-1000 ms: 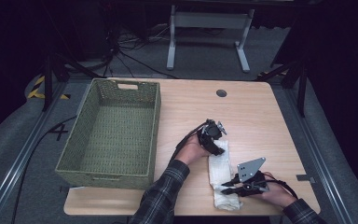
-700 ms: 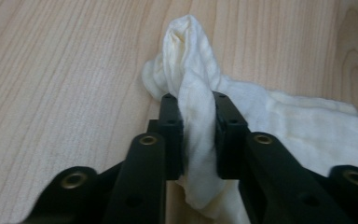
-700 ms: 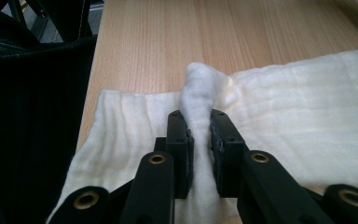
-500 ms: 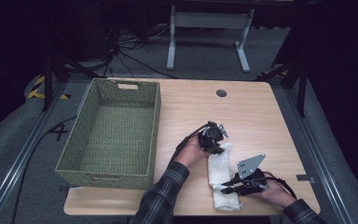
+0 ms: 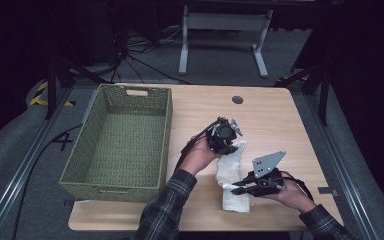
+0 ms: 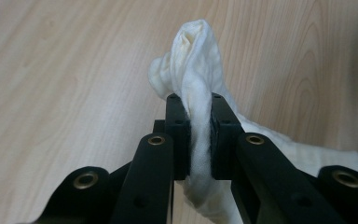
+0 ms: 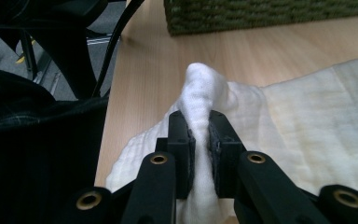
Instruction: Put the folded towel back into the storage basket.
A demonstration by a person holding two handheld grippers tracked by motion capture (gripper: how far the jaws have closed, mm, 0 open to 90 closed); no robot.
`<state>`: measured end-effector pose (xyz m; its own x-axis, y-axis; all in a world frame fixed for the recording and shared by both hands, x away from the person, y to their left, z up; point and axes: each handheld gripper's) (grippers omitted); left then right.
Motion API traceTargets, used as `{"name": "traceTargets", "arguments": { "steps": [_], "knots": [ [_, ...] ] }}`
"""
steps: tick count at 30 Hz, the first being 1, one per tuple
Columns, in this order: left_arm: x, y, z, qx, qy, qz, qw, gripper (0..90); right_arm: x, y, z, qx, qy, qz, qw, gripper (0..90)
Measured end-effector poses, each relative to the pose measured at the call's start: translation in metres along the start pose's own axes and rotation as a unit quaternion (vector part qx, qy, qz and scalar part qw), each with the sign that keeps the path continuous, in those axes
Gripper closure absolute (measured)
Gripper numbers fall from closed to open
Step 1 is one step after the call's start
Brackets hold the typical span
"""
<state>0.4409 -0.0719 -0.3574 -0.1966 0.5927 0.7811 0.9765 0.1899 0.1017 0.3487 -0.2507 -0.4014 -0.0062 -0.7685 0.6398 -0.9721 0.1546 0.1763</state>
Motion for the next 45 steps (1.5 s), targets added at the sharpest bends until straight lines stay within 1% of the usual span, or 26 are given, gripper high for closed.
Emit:
{"name": "traceTargets", "arguments": {
  "steps": [2, 3, 4, 5, 7, 8, 10, 13, 15, 16, 17, 18, 19, 21, 24, 25, 26, 27, 29, 30, 31, 33, 34, 36, 42, 45],
  "knots": [
    [0.014, 0.001, -0.003, -0.004, 0.000, -0.011, 0.9999, 81.5, 0.004, 0.000, -0.012, 0.009, 0.000, 0.002, 1.0000, 81.9],
    [0.021, 0.002, -0.004, -0.003, -0.005, -0.016, 0.9999, 81.5, 0.005, -0.001, -0.017, 0.013, -0.003, 0.003, 0.9999, 81.9],
    [0.021, 0.002, -0.004, -0.003, -0.005, -0.016, 0.9999, 81.5, 0.005, -0.001, -0.017, 0.013, -0.003, 0.003, 0.9999, 81.9],
    [0.026, 0.002, -0.005, -0.003, 0.000, -0.021, 0.9998, 81.5, 0.007, -0.001, -0.025, 0.015, -0.004, 0.002, 0.9999, 81.9],
    [0.036, 0.004, -0.006, -0.005, -0.005, -0.025, 0.9997, 81.5, 0.008, -0.001, -0.037, 0.024, -0.004, 0.005, 0.9997, 81.9],
    [0.042, 0.005, -0.006, -0.008, -0.002, -0.030, 0.9995, 81.5, 0.008, -0.001, -0.042, 0.028, -0.005, 0.005, 0.9996, 81.9],
    [0.052, 0.007, -0.005, -0.008, -0.004, -0.032, 0.9994, 81.4, 0.009, -0.002, -0.056, 0.035, -0.009, 0.004, 0.9993, 81.9],
    [0.064, 0.010, -0.003, -0.008, 0.002, -0.034, 0.9994, 81.4, 0.009, -0.004, -0.074, 0.043, -0.012, 0.004, 0.9990, 81.9],
    [0.072, 0.014, 0.001, -0.008, 0.003, -0.032, 0.9995, 81.5, 0.007, -0.005, -0.084, 0.046, -0.014, 0.004, 0.9988, 81.9],
    [0.076, 0.016, 0.003, -0.010, 0.002, -0.035, 0.9993, 81.4, 0.006, -0.006, -0.089, 0.047, -0.015, 0.002, 0.9988, 81.9],
    [0.081, 0.019, 0.006, -0.006, -0.001, -0.031, 0.9995, 81.4, 0.005, -0.007, -0.093, 0.049, -0.017, 0.003, 0.9987, 81.9],
    [0.081, 0.019, 0.006, -0.006, -0.001, -0.031, 0.9995, 81.4, 0.005, -0.007, -0.093, 0.049, -0.017, 0.003, 0.9987, 81.9],
    [0.088, 0.024, 0.012, -0.005, -0.002, -0.029, 0.9996, 81.4, 0.002, -0.010, -0.103, 0.049, -0.020, 0.001, 0.9986, 81.9],
    [0.095, 0.030, 0.019, -0.002, -0.007, -0.021, 0.9997, 81.4, -0.001, -0.012, -0.111, 0.050, -0.020, -0.001, 0.9985, 81.9],
    [0.106, 0.038, 0.029, -0.001, -0.009, -0.020, 0.9998, 81.5, -0.007, -0.014, -0.124, 0.054, -0.022, -0.002, 0.9983, 81.9],
    [0.106, 0.038, 0.029, -0.001, -0.009, -0.020, 0.9998, 81.5, -0.007, -0.014, -0.124, 0.054, -0.022, -0.002, 0.9983, 81.9],
    [0.112, 0.041, 0.035, 0.005, -0.015, -0.021, 0.9996, 81.5, -0.008, -0.014, -0.128, 0.053, -0.022, -0.003, 0.9983, 81.9],
    [0.119, 0.045, 0.041, 0.007, -0.023, -0.023, 0.9995, 81.5, -0.015, -0.015, -0.141, 0.060, -0.021, -0.003, 0.9980, 82.0],
    [0.128, 0.049, 0.048, 0.007, -0.026, -0.024, 0.9994, 81.5, -0.019, -0.015, -0.151, 0.064, -0.022, -0.004, 0.9977, 82.0],
    [0.128, 0.049, 0.048, 0.007, -0.026, -0.024, 0.9994, 81.4, -0.022, -0.015, -0.157, 0.065, -0.023, -0.003, 0.9976, 82.0],
    [0.133, 0.052, 0.052, 0.007, -0.026, -0.025, 0.9993, 81.4, -0.022, -0.015, -0.157, 0.065, -0.023, -0.003, 0.9976, 82.0],
    [0.140, 0.057, 0.059, 0.006, -0.027, -0.027, 0.9992, 81.5, -0.029, -0.015, -0.169, 0.068, -0.024, -0.003, 0.9974, 82.0],
    [0.146, 0.060, 0.064, 0.006, -0.026, -0.031, 0.9992, 81.5, -0.036, -0.016, -0.179, 0.071, -0.025, -0.001, 0.9972, 81.9],
    [0.149, 0.063, 0.068, 0.004, -0.031, -0.033, 0.9990, 81.5, -0.039, -0.016, -0.182, 0.070, -0.025, -0.001, 0.9973, 82.0],
    [0.167, 0.075, 0.090, -0.001, -0.032, -0.041, 0.9987, 81.4, -0.062, -0.016, -0.208, 0.071, -0.028, 0.000, 0.9971, 81.9],
    [0.172, 0.077, 0.101, 0.003, -0.036, -0.042, 0.9985, 81.4, -0.076, -0.014, -0.220, 0.076, -0.026, -0.002, 0.9968, 82.0]
  ]
}}
Point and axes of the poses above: each handheld gripper's, and its own axes: x roughly backward along the jaws, z roughly out of its underside, y roughly to its left, and after that the axes turned 7 degrees about -x, right-handed
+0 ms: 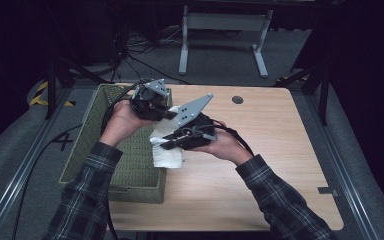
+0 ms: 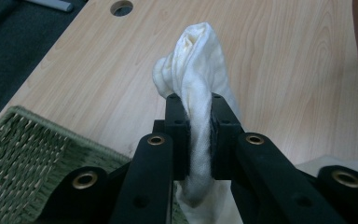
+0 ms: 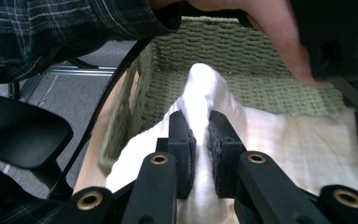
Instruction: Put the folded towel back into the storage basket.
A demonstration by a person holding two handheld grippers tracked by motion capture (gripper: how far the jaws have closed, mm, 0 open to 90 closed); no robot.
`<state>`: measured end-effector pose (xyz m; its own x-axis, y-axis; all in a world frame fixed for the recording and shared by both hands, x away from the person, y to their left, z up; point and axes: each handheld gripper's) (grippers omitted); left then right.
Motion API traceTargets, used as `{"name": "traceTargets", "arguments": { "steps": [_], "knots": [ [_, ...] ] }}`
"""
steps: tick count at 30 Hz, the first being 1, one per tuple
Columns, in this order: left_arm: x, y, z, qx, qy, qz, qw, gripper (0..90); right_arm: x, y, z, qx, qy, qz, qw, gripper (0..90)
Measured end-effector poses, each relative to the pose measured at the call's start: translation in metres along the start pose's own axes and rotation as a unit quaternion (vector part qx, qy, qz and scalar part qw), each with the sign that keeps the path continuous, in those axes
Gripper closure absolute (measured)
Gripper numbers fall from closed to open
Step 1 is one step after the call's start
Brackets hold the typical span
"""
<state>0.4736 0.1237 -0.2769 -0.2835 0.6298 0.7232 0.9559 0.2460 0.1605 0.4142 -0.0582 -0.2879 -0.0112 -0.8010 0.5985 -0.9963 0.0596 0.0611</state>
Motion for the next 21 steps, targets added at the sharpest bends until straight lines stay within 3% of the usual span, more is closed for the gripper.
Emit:
{"name": "traceTargets", "arguments": {
  "steps": [11, 21],
  "knots": [
    [0.013, 0.006, 0.034, 0.015, 0.002, -0.009, 0.9998, 81.4, -0.048, -0.003, -0.013, -0.003, 0.000, -0.019, 0.9998, 82.0],
    [0.004, -0.004, 0.051, 0.024, 0.006, -0.002, 0.9997, 81.3, -0.083, 0.005, -0.004, -0.006, 0.017, -0.039, 0.9991, 81.9]
  ]
}}
Point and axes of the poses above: each handheld gripper's, and its own axes: x roughly backward along the jaws, z roughly out of its underside, y roughly to its left, and after that the axes turned 7 degrees about -x, right-handed
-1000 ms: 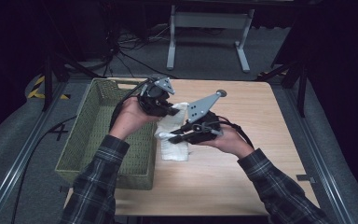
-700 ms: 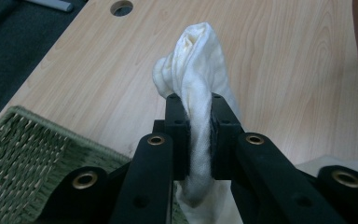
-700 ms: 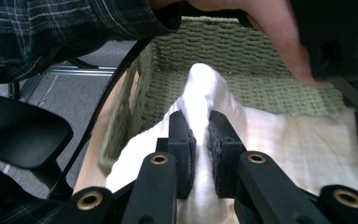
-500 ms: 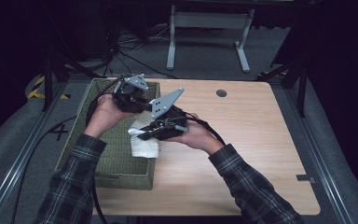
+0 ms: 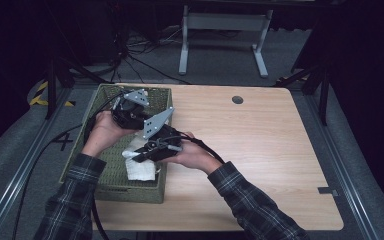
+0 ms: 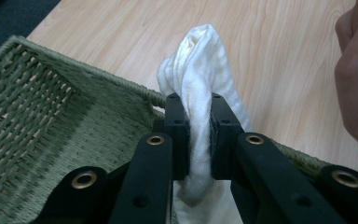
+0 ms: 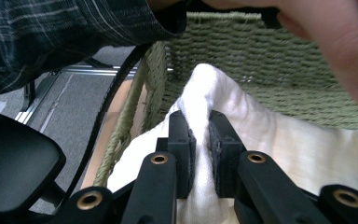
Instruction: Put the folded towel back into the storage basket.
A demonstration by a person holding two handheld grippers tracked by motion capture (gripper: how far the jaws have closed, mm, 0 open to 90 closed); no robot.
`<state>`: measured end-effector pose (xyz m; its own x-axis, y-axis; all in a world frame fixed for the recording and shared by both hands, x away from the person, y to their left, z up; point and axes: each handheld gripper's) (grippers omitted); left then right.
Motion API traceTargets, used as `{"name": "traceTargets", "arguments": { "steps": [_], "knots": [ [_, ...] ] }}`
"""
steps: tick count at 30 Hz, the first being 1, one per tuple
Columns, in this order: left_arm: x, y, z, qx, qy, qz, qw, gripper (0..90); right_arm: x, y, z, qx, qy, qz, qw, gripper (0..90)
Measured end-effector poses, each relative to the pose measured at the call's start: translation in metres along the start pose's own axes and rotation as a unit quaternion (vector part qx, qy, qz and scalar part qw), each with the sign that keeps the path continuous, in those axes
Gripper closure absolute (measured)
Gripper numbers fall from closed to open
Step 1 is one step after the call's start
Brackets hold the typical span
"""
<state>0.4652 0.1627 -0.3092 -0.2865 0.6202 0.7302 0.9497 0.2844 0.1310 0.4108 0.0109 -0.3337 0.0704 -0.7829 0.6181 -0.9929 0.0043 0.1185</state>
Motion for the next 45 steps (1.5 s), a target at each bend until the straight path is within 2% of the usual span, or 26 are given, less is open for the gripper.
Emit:
{"name": "traceTargets", "arguments": {
  "steps": [10, 12, 14, 19, 25, 28, 30, 31, 35, 39, 41, 43, 45],
  "knots": [
    [-0.006, -0.003, 0.006, 0.006, 0.003, 0.006, 1.0000, 81.3, -0.010, 0.003, 0.015, -0.012, 0.005, -0.013, 0.9998, 80.7],
    [-0.007, -0.003, 0.006, 0.006, 0.004, 0.005, 1.0000, 81.3, -0.010, 0.003, 0.017, -0.012, 0.007, -0.014, 0.9998, 73.7],
    [-0.009, -0.002, 0.006, 0.007, 0.005, 0.007, 0.9999, 81.2, -0.008, 0.001, 0.017, -0.018, 0.002, -0.007, 0.9998, 62.9],
    [-0.013, -0.001, 0.006, 0.008, 0.009, 0.007, 0.9999, 81.2, -0.002, -0.002, 0.018, -0.023, 0.001, 0.007, 0.9997, 56.6],
    [-0.015, 0.004, 0.007, 0.024, 0.016, -0.005, 0.9996, 81.2, 0.004, -0.003, 0.019, -0.025, 0.000, 0.012, 0.9996, 55.1],
    [-0.018, 0.009, 0.010, 0.040, 0.018, -0.015, 0.9989, 81.1, 0.008, -0.003, 0.021, -0.025, -0.001, 0.015, 0.9996, 54.4],
    [-0.019, 0.014, 0.010, 0.046, 0.031, -0.019, 0.9982, 81.0, 0.010, -0.004, 0.023, -0.027, -0.002, 0.017, 0.9995, 53.7],
    [-0.020, 0.016, 0.011, 0.055, 0.024, -0.022, 0.9980, 81.0, 0.011, -0.005, 0.023, -0.026, -0.004, 0.015, 0.9995, 53.6],
    [-0.021, 0.023, 0.010, 0.062, 0.029, -0.020, 0.9975, 80.9, 0.015, -0.005, 0.024, -0.026, -0.009, 0.015, 0.9995, 53.1],
    [-0.026, 0.027, 0.011, 0.068, 0.036, -0.029, 0.9966, 80.2, 0.019, -0.004, 0.025, -0.023, -0.008, 0.017, 0.9996, 52.5],
    [-0.029, 0.029, 0.013, 0.072, 0.032, -0.045, 0.9959, 74.7, 0.021, -0.004, 0.027, -0.022, -0.008, 0.019, 0.9995, 52.3],
    [-0.029, 0.031, 0.013, 0.081, 0.037, -0.062, 0.9941, 64.7, 0.025, -0.004, 0.028, -0.023, -0.009, 0.022, 0.9995, 52.1],
    [-0.028, 0.033, 0.013, 0.086, 0.030, -0.071, 0.9933, 61.1, 0.030, -0.005, 0.030, -0.023, -0.012, 0.026, 0.9993, 51.8]
  ]
}}
Point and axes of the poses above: each handheld gripper's, and its own axes: x roughly backward along the jaws, z roughly out of its underside, y roughly to its left, and after that the axes turned 7 degrees about -x, right-handed
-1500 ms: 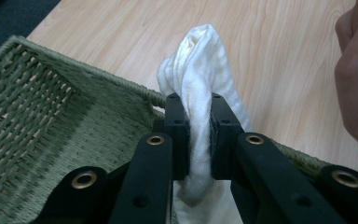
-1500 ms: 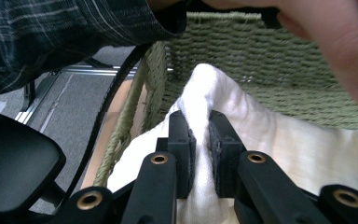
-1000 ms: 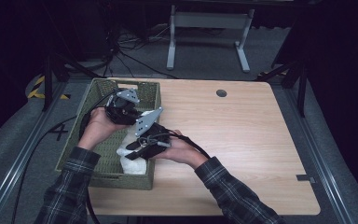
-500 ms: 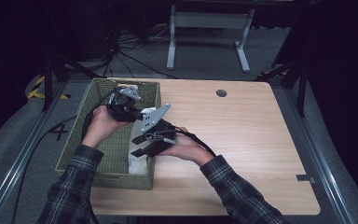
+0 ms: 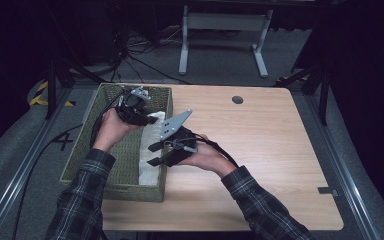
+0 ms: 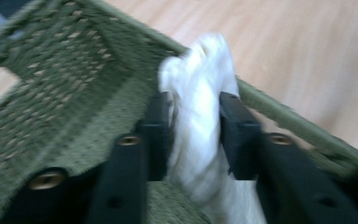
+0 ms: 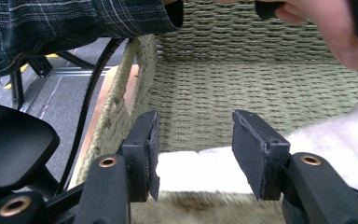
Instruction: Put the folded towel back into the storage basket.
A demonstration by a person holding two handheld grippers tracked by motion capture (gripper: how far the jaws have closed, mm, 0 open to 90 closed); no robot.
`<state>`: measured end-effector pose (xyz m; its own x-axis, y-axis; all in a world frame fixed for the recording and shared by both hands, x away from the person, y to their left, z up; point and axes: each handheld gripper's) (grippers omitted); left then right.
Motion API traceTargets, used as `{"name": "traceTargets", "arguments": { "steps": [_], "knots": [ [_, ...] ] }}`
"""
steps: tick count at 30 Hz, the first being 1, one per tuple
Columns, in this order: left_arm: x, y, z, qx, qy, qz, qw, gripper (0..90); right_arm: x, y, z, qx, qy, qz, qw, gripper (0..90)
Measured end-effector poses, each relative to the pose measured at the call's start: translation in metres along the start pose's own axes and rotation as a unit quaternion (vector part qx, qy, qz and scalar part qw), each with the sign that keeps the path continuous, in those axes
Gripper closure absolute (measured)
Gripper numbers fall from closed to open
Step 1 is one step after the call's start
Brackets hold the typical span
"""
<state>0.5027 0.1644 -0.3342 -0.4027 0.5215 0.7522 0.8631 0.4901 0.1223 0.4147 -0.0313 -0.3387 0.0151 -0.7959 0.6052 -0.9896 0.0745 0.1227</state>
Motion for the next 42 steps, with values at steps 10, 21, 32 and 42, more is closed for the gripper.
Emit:
{"name": "traceTargets", "arguments": {
  "steps": [10, 21, 32, 42],
  "knots": [
    [0.010, -0.004, -0.007, 0.017, -0.022, -0.017, 0.9995, 42.0, 0.029, -0.009, 0.014, -0.013, -0.005, 0.025, 0.9996, 48.3],
    [0.007, -0.041, -0.039, 0.018, -0.057, 0.013, 0.9981, 33.6, 0.078, -0.020, 0.044, -0.034, -0.006, 0.056, 0.9978, 45.5],
    [-0.007, -0.082, -0.067, 0.024, -0.070, 0.014, 0.9971, 26.1, 0.129, -0.025, 0.087, -0.053, 0.005, 0.079, 0.9954, 43.7],
    [-0.033, -0.138, -0.076, 0.023, -0.069, 0.013, 0.9973, 24.4, 0.162, -0.025, 0.147, -0.086, 0.000, 0.102, 0.9911, 39.7]
  ]
}}
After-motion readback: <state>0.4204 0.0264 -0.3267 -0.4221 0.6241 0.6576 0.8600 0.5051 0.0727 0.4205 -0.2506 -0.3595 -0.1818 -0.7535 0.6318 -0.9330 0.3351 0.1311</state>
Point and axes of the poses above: each handheld gripper's, and its own axes: x roughly backward along the jaws, z roughly out of its underside, y roughly to its left, and after that the axes turned 7 degrees about -x, right-handed
